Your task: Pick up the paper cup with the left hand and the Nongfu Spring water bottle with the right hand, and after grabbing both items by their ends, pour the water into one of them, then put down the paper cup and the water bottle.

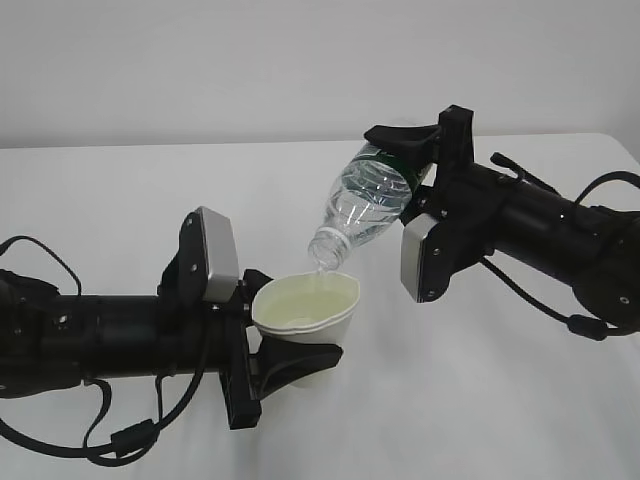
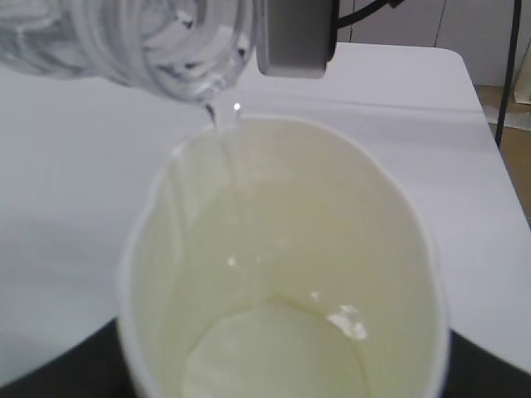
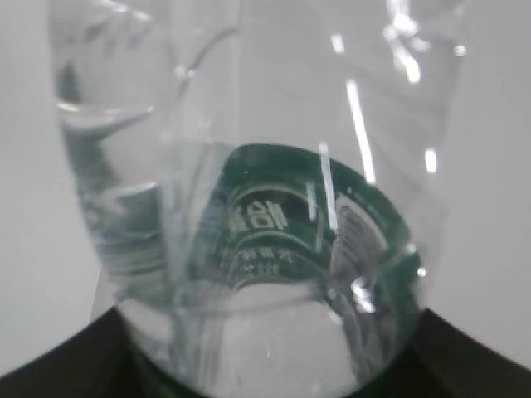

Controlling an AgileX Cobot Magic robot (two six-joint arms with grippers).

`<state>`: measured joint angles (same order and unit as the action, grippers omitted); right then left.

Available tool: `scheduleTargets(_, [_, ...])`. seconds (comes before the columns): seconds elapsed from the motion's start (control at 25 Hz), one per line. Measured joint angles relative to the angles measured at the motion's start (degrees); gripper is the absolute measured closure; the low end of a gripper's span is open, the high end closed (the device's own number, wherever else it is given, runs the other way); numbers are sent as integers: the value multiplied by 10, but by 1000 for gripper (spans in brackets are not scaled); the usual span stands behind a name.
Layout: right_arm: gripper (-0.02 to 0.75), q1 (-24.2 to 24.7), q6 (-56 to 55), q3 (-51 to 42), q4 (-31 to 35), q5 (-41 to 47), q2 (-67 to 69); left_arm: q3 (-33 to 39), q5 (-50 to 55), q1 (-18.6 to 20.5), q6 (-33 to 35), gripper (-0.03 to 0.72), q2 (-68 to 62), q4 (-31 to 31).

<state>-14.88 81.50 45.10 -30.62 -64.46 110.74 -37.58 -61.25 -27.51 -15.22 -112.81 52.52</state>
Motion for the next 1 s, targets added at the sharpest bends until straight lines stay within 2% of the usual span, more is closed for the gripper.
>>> scheduleTargets(1.0, [291, 0, -55, 0, -4, 0, 0, 0, -4, 0, 0, 271, 0, -3])
